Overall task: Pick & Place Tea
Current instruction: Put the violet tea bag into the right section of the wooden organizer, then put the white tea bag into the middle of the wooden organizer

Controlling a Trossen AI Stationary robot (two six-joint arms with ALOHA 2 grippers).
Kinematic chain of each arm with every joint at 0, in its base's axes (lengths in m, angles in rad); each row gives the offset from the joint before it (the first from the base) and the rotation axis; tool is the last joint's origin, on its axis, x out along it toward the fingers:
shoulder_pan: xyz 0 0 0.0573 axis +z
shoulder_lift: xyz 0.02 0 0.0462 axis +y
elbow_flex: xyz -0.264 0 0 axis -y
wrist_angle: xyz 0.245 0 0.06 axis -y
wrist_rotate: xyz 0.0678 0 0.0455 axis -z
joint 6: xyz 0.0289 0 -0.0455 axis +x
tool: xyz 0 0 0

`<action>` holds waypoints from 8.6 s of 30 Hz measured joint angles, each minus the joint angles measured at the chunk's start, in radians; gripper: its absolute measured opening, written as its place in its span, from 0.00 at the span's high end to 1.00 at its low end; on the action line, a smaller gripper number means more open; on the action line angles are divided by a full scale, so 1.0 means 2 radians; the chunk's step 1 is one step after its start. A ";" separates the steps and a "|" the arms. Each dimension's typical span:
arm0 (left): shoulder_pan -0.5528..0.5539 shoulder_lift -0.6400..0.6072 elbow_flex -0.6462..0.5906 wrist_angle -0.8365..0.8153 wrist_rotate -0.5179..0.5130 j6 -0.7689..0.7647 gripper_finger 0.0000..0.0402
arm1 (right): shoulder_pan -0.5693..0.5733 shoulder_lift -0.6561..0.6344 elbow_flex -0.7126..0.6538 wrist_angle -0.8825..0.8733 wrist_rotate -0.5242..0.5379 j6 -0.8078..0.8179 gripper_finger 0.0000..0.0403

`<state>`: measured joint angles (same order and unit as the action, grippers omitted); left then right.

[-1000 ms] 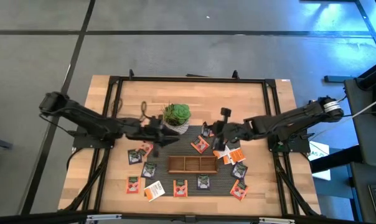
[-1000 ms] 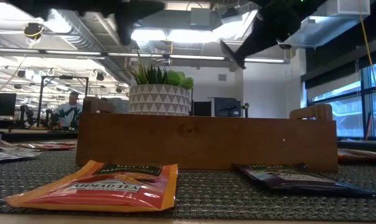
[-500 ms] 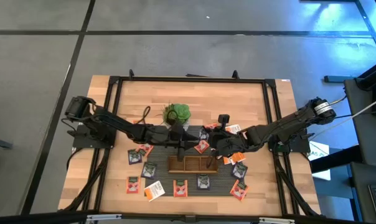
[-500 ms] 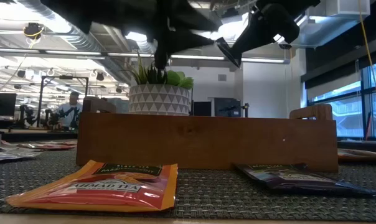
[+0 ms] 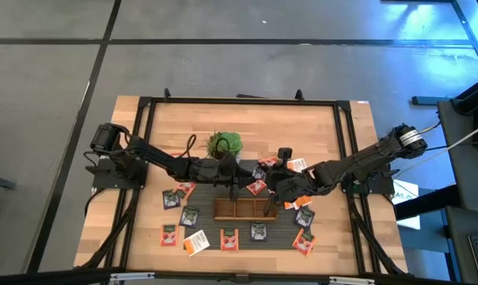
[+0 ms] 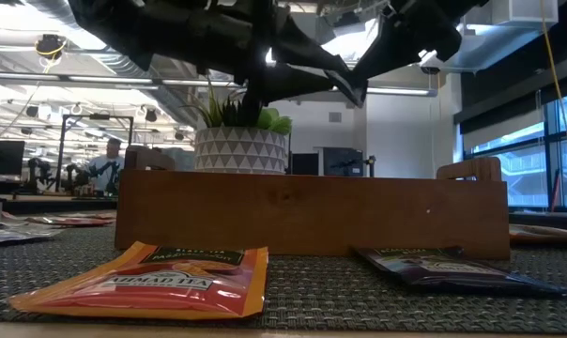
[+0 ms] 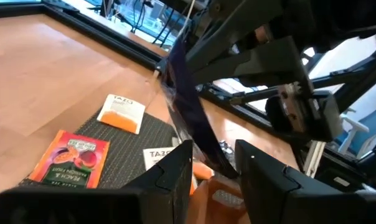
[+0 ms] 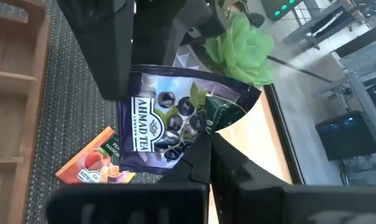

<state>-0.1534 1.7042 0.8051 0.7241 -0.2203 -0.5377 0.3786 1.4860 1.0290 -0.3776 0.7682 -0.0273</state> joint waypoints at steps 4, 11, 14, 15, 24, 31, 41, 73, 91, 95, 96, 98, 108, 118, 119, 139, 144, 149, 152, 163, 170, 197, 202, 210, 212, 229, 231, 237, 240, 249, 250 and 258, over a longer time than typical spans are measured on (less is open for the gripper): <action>0.000 0.000 0.000 0.000 -0.027 0.000 0.71 | 0.001 0.000 0.000 0.002 -0.013 0.000 0.99; 0.003 0.000 0.000 -0.004 -0.033 0.000 0.78 | 0.001 0.000 0.000 0.003 -0.015 0.002 0.99; 0.005 0.000 0.000 -0.007 -0.033 0.001 0.85 | 0.001 0.000 0.000 0.003 -0.015 0.012 0.99; 0.005 0.000 0.000 -0.007 -0.033 0.005 0.88 | 0.001 0.000 0.000 0.004 -0.015 0.013 0.99; 0.005 0.000 0.000 -0.010 -0.020 0.055 0.97 | 0.002 -0.021 0.003 -0.018 -0.046 0.030 0.85; 0.005 0.000 0.000 -0.005 0.029 0.140 0.98 | 0.002 -0.091 0.022 -0.088 -0.149 0.077 0.59; 0.001 0.000 0.000 0.015 0.042 0.199 0.98 | -0.007 -0.088 0.021 -0.049 -0.178 0.088 0.45; -0.008 -0.011 0.000 0.023 0.044 0.227 0.92 | -0.025 -0.088 0.020 -0.060 -0.234 0.101 0.99; -0.088 -0.192 -0.060 -0.157 -0.089 0.181 0.70 | 0.017 -0.047 0.020 -0.082 -0.271 0.209 0.99; -0.111 -0.204 -0.071 -0.136 -0.125 0.176 0.70 | 0.029 -0.016 0.020 -0.085 -0.293 0.240 0.99; -0.116 -0.204 -0.071 -0.136 -0.126 0.176 0.70 | 0.031 -0.008 0.020 -0.085 -0.295 0.246 0.99; -0.121 -0.204 -0.071 -0.136 -0.127 0.175 0.70 | 0.033 0.007 0.020 -0.086 -0.299 0.249 0.99; -0.127 -0.202 -0.071 -0.138 -0.127 0.175 0.71 | 0.024 0.058 0.020 -0.104 -0.297 0.241 0.99; -0.127 -0.202 -0.071 -0.140 -0.127 0.175 0.71 | 0.022 0.075 0.020 -0.104 -0.289 0.218 0.98; -0.127 -0.202 -0.071 -0.140 -0.127 0.175 0.71 | 0.022 0.075 0.020 -0.104 -0.289 0.218 0.97; -0.127 -0.202 -0.071 -0.142 -0.126 0.184 0.70 | 0.005 -0.017 0.022 -0.135 -0.299 0.159 0.62; -0.127 -0.202 -0.071 -0.144 -0.125 0.184 0.70 | -0.012 -0.058 0.019 -0.160 -0.273 0.141 0.61; -0.127 -0.202 -0.071 -0.144 -0.106 0.183 0.70 | -0.041 -0.092 -0.015 -0.161 -0.276 0.122 0.61; -0.127 -0.202 -0.071 -0.144 -0.080 0.183 0.71 | -0.052 -0.122 -0.046 -0.159 -0.275 0.135 0.61; -0.112 -0.202 -0.071 -0.140 -0.077 0.183 0.72 | -0.018 -0.169 -0.188 -0.027 -0.296 0.176 0.61; -0.095 -0.202 -0.071 -0.141 -0.072 0.194 0.73 | 0.018 -0.143 -0.245 0.066 -0.278 0.076 0.63; -0.082 -0.202 -0.071 -0.151 -0.077 0.197 0.75 | 0.062 0.016 -0.245 0.170 -0.146 -0.068 0.74; -0.082 -0.202 -0.071 -0.155 -0.078 0.197 0.75 | 0.062 0.028 -0.245 0.176 -0.130 -0.067 0.75; -0.082 -0.202 -0.071 -0.158 -0.078 0.197 0.76 | 0.062 0.046 -0.245 0.179 -0.130 -0.067 0.93; -0.082 -0.202 -0.071 -0.158 -0.078 0.197 0.76 | 0.062 0.048 -0.245 0.179 -0.130 -0.067 0.98; -0.068 -0.202 -0.071 -0.151 -0.103 0.100 0.76 | 0.065 0.041 -0.168 0.044 -0.065 -0.028 0.99; -0.060 -0.202 -0.071 -0.151 -0.103 0.052 0.76 | 0.072 0.041 -0.153 0.007 -0.038 -0.023 0.99; -0.030 -0.190 -0.071 -0.148 -0.048 -0.076 0.76 | 0.102 0.041 -0.119 -0.069 0.028 -0.001 1.00; -0.011 -0.175 -0.071 -0.129 0.005 -0.151 0.76 | 0.119 0.041 -0.097 -0.076 0.064 -0.027 1.00; 0.020 -0.129 -0.071 -0.039 0.102 -0.303 0.76 | 0.156 0.041 -0.011 -0.012 0.152 -0.235 1.00; 0.020 -0.127 -0.071 -0.032 0.104 -0.308 0.76 | 0.159 0.041 -0.007 0.009 0.152 -0.264 1.00; 0.007 -0.123 -0.071 -0.019 0.111 -0.340 0.76 | 0.173 0.041 -0.005 0.189 0.132 -0.467 1.00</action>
<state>-0.1384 1.4578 0.6640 0.6865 0.0010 -1.2183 0.7239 1.5673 1.0195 0.0004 1.0328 -0.9606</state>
